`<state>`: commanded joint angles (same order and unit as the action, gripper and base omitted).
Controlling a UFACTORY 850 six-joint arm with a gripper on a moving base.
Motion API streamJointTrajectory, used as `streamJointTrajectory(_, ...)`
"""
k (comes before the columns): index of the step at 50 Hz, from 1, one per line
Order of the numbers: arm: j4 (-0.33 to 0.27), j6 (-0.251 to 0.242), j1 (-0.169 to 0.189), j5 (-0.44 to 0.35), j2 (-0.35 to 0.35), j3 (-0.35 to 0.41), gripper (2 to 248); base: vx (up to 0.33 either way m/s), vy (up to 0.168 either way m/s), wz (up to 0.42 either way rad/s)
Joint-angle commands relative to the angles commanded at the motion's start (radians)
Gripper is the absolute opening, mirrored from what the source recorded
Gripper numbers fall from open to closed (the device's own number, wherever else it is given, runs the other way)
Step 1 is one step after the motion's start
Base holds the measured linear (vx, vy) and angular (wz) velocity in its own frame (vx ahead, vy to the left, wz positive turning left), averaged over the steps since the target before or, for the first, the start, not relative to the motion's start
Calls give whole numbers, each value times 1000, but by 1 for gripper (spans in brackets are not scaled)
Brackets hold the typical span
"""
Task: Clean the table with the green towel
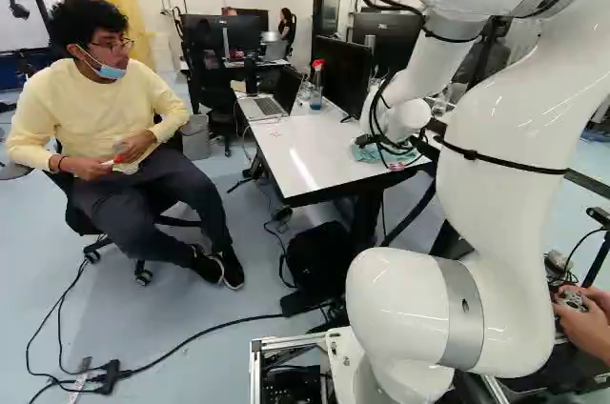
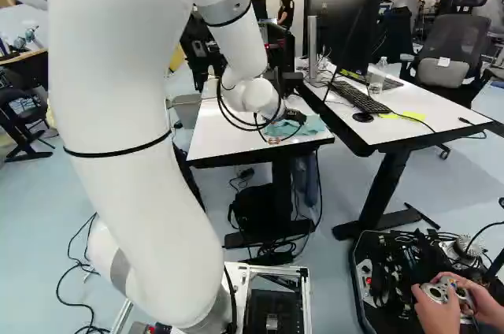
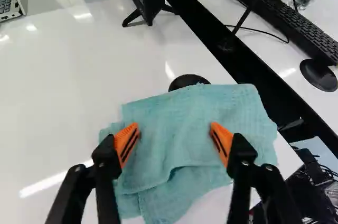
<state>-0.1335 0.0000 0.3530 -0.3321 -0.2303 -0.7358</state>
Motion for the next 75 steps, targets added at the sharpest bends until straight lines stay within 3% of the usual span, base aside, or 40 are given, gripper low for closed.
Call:
streamJointTrajectory(2,0,0,0,0,0,0,201,0,0,0)
streamJointTrajectory(3,0,0,0,0,0,0,164,0,0,0)
streamJointTrajectory(7,0,0,0,0,0,0,164,0,0,0)
streamJointTrajectory(8,0,0,0,0,0,0,129,0,0,0)
streamJointTrajectory(12,0,0,0,0,0,0,129,0,0,0)
streamJointTrajectory(13,0,0,0,0,0,0,93,0,0,0)
streamJointTrajectory(17,0,0,0,0,0,0,93,0,0,0)
streamJointTrajectory(18,0,0,0,0,0,0,58,0,0,0)
streamJointTrajectory(23,0,0,0,0,0,0,58,0,0,0)
streamJointTrajectory(24,0,0,0,0,0,0,42,0,0,0)
streamJointTrajectory(38,0,0,0,0,3,1,41,0,0,0)
streamJointTrajectory(75,0,0,-3,54,91,6,41,0,0,0)
